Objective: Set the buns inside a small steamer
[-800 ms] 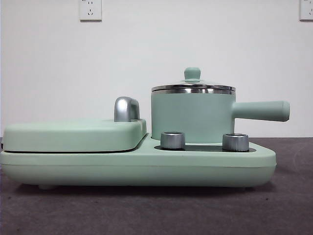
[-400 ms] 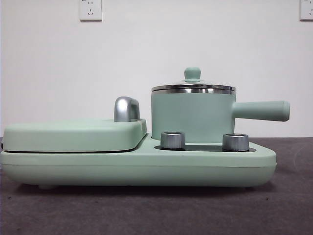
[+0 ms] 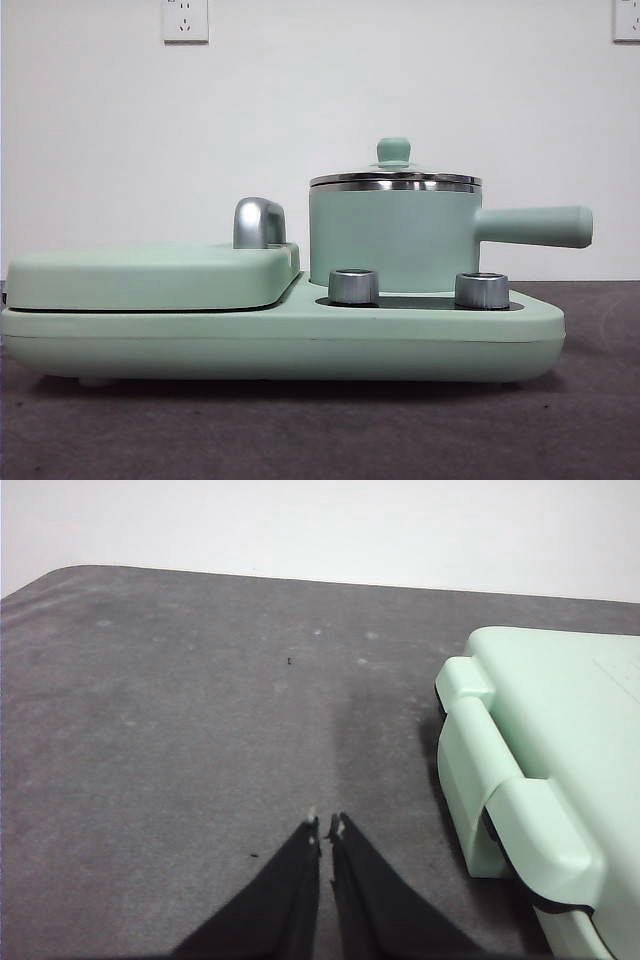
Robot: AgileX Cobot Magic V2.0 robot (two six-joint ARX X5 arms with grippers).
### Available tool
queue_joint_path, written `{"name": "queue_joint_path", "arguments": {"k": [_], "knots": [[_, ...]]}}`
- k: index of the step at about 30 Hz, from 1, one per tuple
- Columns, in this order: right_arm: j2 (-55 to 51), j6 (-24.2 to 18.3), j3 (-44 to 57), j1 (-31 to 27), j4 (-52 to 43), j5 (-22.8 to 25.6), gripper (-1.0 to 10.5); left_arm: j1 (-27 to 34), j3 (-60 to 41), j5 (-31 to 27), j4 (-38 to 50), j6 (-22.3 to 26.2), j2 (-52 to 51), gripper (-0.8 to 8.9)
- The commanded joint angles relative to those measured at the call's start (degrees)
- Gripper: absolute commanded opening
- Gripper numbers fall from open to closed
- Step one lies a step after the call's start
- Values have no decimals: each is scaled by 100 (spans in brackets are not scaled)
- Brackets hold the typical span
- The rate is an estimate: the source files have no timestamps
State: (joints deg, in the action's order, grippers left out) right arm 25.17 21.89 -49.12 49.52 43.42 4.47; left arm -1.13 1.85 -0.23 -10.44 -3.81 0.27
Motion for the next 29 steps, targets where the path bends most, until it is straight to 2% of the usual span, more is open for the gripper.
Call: {"name": "queue_joint_path", "arguments": {"k": [1,2,4,7,11,15,21,25,29], "knots": [[-35,-46,28,-72,-164,72,18,9,-111,-22,0,76,-9,24],[-68,-50,59,-256,-201,68,18,9,-111,-22,0,76,-9,24],[-90,-46,282,-848,-577,-260,18,9,-111,-22,-2,76,-9,24],[-409,-48,918,-1967,-1532,-774,18,9,-109,-22,-7,76,-9,24],[-1130,-101,2031,-3335,-2855,-785,18,9,-109,-20,-13,76,-9,24],[-1886,-778,3156,-4398,-3517,-831,18,9,-109,-20,-20,76,-9,24],[-2430,-1333,4155,-5090,-3740,-1062,18,9,-109,-20,-24,76,-9,24],[-2496,-2022,4505,-5093,-3738,-1047,18,9,-109,-20,-24,76,-9,24],[-2496,-2192,4789,-5073,-3738,-1045,18,9,-109,-20,-24,76,-9,24]]}}
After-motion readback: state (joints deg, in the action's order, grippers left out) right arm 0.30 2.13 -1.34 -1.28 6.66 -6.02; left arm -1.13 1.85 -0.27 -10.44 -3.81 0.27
